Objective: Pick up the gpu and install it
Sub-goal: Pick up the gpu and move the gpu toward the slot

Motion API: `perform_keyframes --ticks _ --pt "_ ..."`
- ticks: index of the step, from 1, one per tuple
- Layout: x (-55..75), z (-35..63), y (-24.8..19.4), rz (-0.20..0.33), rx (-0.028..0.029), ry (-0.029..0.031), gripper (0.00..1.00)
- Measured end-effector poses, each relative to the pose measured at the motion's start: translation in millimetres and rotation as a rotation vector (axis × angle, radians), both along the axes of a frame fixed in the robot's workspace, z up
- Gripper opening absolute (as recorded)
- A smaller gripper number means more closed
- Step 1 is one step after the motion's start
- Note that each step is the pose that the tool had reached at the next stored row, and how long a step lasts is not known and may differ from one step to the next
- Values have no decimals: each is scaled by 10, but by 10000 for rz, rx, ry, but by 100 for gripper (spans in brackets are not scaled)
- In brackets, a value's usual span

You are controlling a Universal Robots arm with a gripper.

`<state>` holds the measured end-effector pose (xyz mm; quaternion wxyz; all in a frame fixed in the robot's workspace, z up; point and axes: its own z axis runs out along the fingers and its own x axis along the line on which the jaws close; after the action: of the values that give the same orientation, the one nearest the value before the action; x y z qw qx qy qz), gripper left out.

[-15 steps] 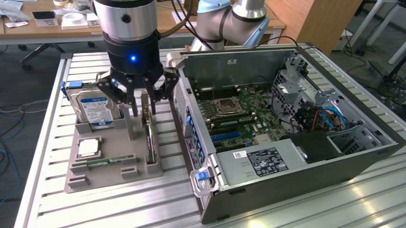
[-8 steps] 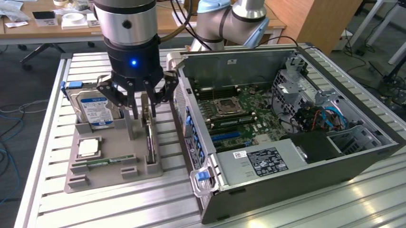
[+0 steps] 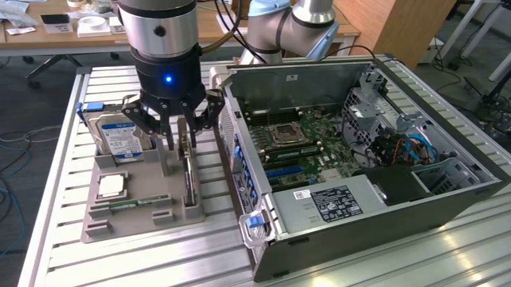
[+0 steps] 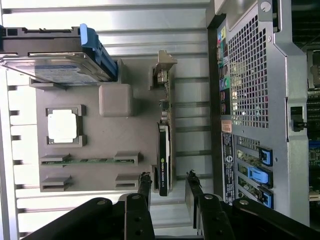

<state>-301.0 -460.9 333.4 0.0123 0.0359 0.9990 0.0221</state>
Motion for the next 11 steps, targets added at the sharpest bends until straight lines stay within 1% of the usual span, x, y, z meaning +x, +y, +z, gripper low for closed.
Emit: perform_keyframes --ticks 3,11 --pt "0 -5 0 0 1 -2 42" --pt "0 -76 0 0 0 -1 42"
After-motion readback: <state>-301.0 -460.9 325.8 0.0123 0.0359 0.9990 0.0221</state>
